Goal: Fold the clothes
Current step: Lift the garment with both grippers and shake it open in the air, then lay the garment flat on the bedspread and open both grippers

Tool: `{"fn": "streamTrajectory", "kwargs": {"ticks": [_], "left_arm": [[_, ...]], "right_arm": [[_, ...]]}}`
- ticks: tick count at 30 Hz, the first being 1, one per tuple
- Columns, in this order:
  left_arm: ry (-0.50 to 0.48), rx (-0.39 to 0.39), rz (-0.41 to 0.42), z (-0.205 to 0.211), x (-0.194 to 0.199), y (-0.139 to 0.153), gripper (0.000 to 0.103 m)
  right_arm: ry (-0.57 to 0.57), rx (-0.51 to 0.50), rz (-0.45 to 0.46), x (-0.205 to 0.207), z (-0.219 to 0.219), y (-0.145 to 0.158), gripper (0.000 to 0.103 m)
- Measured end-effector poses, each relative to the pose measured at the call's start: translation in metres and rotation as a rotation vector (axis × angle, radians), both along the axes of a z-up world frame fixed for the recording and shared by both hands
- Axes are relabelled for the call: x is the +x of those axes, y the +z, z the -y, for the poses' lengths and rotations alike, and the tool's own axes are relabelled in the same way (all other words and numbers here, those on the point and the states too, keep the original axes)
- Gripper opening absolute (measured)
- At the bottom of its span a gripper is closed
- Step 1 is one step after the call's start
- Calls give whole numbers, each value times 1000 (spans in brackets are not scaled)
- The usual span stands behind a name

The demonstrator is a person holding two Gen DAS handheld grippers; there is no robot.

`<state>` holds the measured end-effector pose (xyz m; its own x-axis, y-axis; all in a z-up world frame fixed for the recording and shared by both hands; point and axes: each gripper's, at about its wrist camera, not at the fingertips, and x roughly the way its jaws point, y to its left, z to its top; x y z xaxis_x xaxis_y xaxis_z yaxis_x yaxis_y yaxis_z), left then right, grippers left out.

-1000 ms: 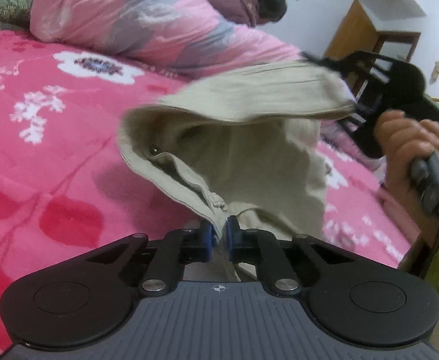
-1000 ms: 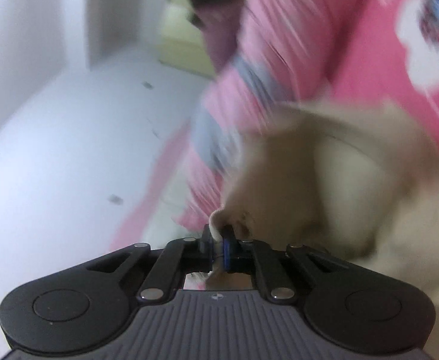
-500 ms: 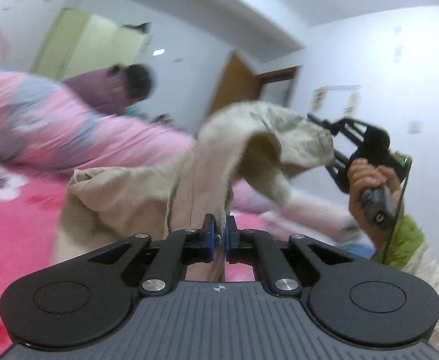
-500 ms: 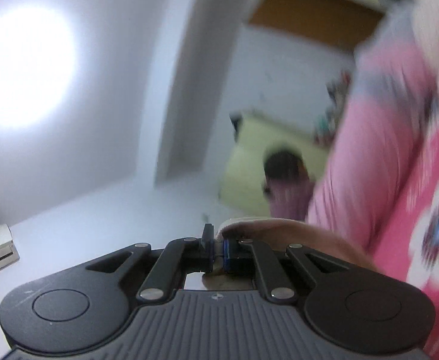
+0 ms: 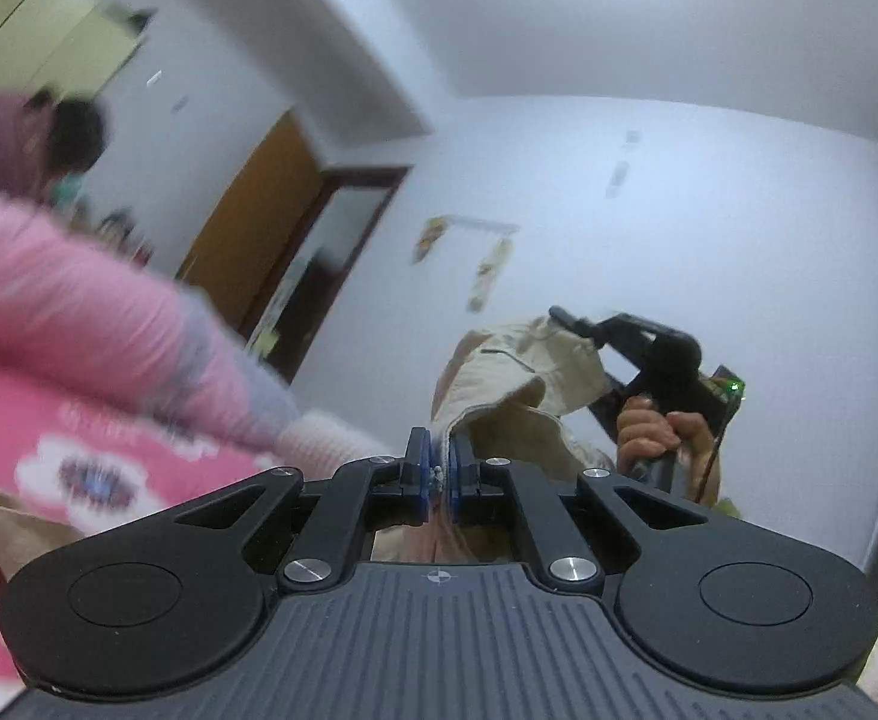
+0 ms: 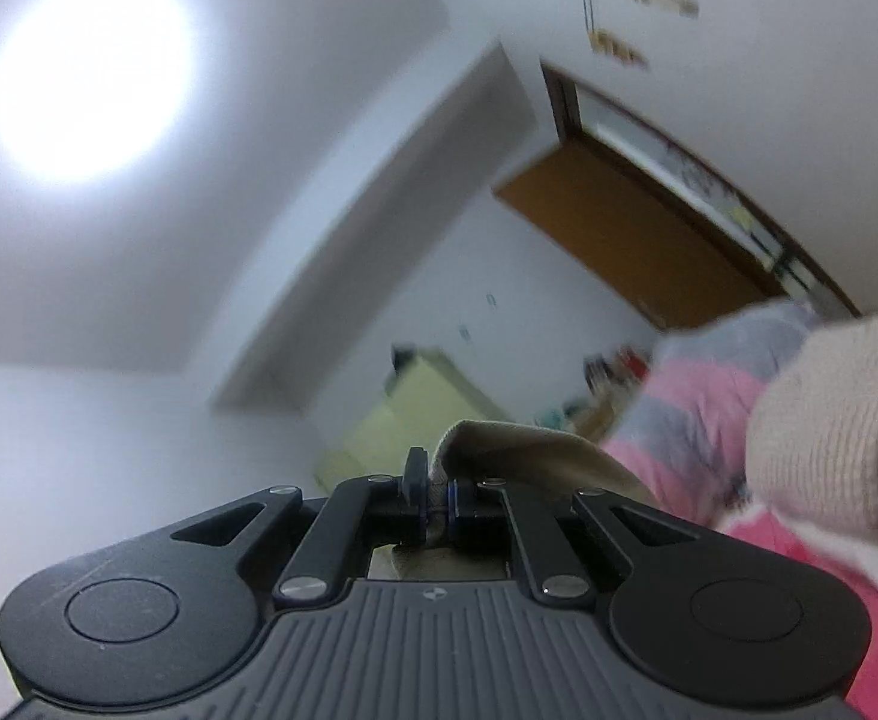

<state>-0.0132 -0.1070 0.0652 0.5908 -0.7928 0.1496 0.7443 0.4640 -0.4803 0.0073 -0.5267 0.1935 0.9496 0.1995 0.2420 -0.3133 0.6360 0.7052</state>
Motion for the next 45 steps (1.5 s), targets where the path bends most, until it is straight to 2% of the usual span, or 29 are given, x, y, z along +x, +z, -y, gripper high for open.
{"fn": "streamTrajectory", "kwargs": {"ticks": [3, 6, 13, 18, 24, 26, 29, 32, 33, 34, 35, 36, 38, 40, 43, 45], "left_arm": [[88, -12, -85, -29, 14, -17, 4], [218, -36, -169, -72, 22, -33, 4], [556, -115, -242, -188, 26, -54, 4], [796, -121, -294, -265, 41, -68, 4], [1021, -79, -436, -338, 83, -103, 4], [1063, -66, -487, -354, 94, -117, 4], [1057, -91, -584, -368, 100, -134, 4], [1071, -119, -605, -371, 94, -136, 8], [1080, -121, -601, -370, 92, -135, 11], [1092, -118, -594, -369, 91, -134, 22], [1105, -113, -586, -369, 91, -134, 27], [1118, -103, -578, -367, 91, -132, 27], [1138, -80, -565, -364, 90, -130, 28], [1161, -50, -547, -360, 88, -126, 28], [1172, 0, -512, -347, 82, -116, 33], [1139, 13, -501, -339, 78, -113, 34]], "right_arm": [[74, -15, -57, 42, -31, -5, 7], [186, -35, -93, 97, -73, 1, 7], [434, -147, -190, 239, -234, 4, 7], [596, -209, -329, 335, -373, -32, 7], [736, -270, -500, 394, -502, -117, 7], [766, -285, -607, 413, -529, -154, 7], [809, -306, -769, 442, -571, -209, 10], [818, -315, -972, 452, -594, -261, 23], [810, -313, -1003, 454, -596, -268, 29], [811, -317, -1010, 453, -597, -265, 35], [813, -320, -1017, 451, -598, -262, 40], [815, -325, -1021, 450, -600, -258, 53], [816, -372, -988, 452, -603, -233, 57], [815, -420, -953, 453, -607, -208, 66], [796, -512, -878, 441, -610, -169, 65], [848, -470, -793, 431, -600, -149, 65]]}}
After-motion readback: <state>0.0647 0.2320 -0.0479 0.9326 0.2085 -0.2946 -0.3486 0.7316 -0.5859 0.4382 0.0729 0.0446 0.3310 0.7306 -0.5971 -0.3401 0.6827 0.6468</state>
